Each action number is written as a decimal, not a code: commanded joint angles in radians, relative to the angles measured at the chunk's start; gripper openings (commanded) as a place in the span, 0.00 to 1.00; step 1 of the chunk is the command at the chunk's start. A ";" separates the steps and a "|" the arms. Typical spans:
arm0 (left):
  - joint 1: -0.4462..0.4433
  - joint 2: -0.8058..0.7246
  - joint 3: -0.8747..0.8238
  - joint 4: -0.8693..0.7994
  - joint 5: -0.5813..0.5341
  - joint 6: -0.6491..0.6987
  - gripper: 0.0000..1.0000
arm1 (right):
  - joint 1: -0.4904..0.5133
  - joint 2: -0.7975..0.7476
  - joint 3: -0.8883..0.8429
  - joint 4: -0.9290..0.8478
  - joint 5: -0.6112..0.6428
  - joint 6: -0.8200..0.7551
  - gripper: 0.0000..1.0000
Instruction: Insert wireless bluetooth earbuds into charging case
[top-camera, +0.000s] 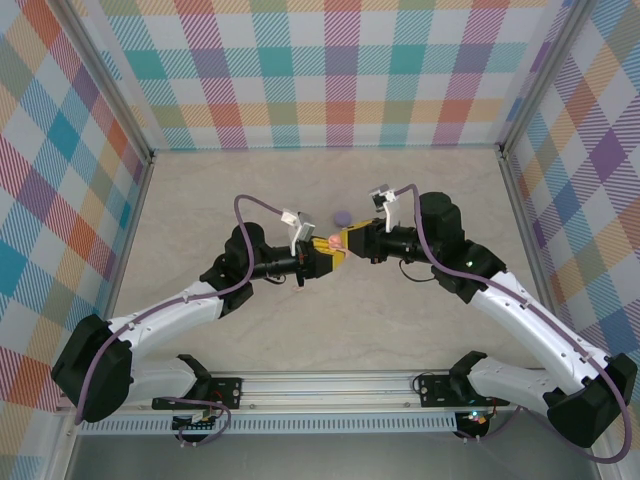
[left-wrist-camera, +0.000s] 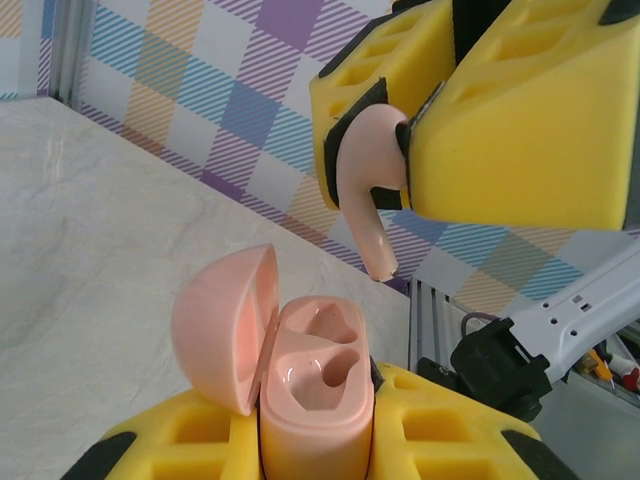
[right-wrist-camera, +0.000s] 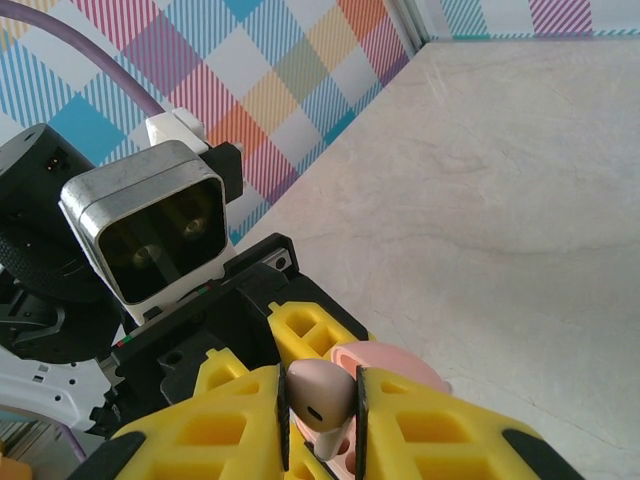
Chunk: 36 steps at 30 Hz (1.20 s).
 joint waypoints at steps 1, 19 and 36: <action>-0.014 -0.022 0.035 0.005 0.024 -0.008 0.14 | 0.009 0.007 0.008 0.032 -0.006 -0.024 0.22; -0.016 -0.028 0.055 -0.011 0.034 -0.051 0.14 | 0.009 0.015 0.002 0.029 0.037 -0.025 0.22; -0.016 -0.026 0.063 -0.017 0.011 -0.087 0.15 | 0.012 0.028 -0.003 0.022 0.015 -0.036 0.23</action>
